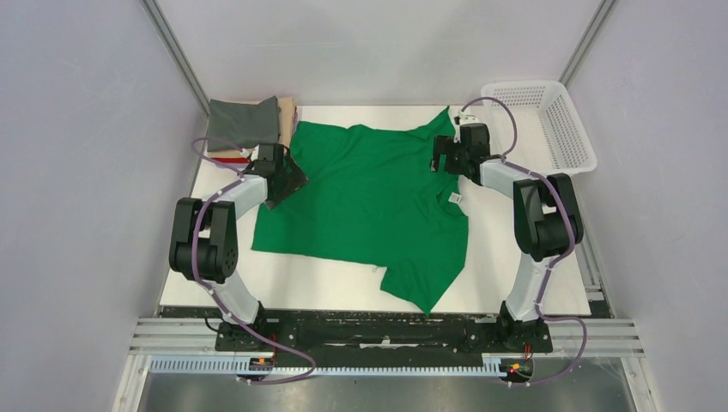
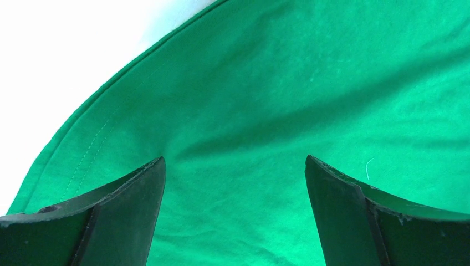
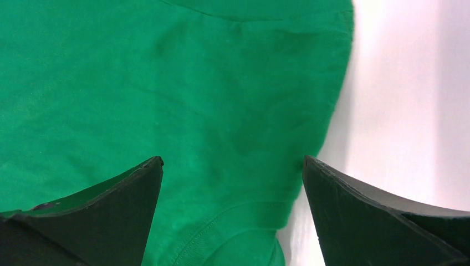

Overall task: Fold and stack the t-shirts
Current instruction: Flatten out the tshirt

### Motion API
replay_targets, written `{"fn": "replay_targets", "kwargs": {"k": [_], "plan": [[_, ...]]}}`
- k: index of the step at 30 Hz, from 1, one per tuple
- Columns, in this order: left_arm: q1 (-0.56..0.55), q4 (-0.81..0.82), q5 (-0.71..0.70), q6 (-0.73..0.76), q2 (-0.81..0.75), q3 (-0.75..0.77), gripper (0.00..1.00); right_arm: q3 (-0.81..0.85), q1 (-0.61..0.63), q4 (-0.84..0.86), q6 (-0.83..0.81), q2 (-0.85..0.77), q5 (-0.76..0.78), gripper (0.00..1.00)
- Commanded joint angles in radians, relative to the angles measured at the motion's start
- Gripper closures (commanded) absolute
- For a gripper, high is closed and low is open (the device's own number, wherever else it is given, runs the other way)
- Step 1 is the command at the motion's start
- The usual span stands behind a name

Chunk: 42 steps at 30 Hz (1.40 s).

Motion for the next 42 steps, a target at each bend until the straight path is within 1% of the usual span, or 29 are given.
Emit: {"fn": "replay_targets", "kwargs": {"k": [1,4,10,13,15,21,23,25,29,30,32,35,38,40,42], "plan": [[0.008,-0.022,-0.044,0.04,-0.002,0.039,0.0,0.062,0.001,0.062,0.032,0.038,-0.068,0.02],[0.008,-0.028,-0.051,0.043,-0.008,0.038,0.0,0.073,0.001,0.064,0.042,0.065,-0.091,0.02],[0.007,-0.035,-0.056,0.046,-0.013,0.043,0.0,0.063,0.001,0.079,0.054,0.103,-0.084,0.02],[0.008,-0.036,-0.059,0.047,-0.011,0.046,0.0,0.09,0.002,0.05,0.068,0.148,-0.045,0.02],[0.008,-0.039,-0.063,0.046,-0.011,0.048,0.0,0.101,0.001,0.008,0.074,0.162,0.022,0.02],[0.008,-0.047,-0.096,0.048,-0.018,0.038,0.0,0.168,-0.004,-0.216,-0.002,0.138,0.361,0.02],[0.008,-0.044,-0.102,0.049,-0.02,0.032,0.0,0.186,-0.004,-0.238,-0.038,0.126,0.438,0.02],[0.008,-0.041,-0.102,0.052,-0.019,0.029,0.0,0.209,-0.003,-0.231,-0.077,0.12,0.472,0.02],[0.008,-0.031,-0.083,0.052,-0.016,0.029,0.0,0.266,-0.003,-0.172,-0.151,0.125,0.45,0.02],[0.008,-0.027,-0.075,0.052,-0.016,0.029,0.0,0.288,-0.003,-0.173,-0.16,0.129,0.442,0.02],[0.008,-0.026,-0.058,0.054,-0.016,0.034,0.0,0.33,-0.002,-0.229,-0.143,0.12,0.379,0.02],[0.007,-0.013,-0.039,0.051,-0.024,0.027,0.0,0.237,0.006,-0.197,-0.137,0.036,0.237,0.02],[0.006,0.006,-0.02,0.051,-0.03,0.013,0.0,0.093,0.006,-0.185,-0.072,-0.06,0.121,0.02],[0.006,0.009,-0.015,0.051,-0.032,0.009,0.0,0.003,0.006,-0.174,-0.033,-0.115,0.096,0.02],[0.006,0.008,-0.014,0.056,-0.031,0.008,0.0,-0.061,0.006,-0.175,0.003,-0.154,0.121,0.02]]}}
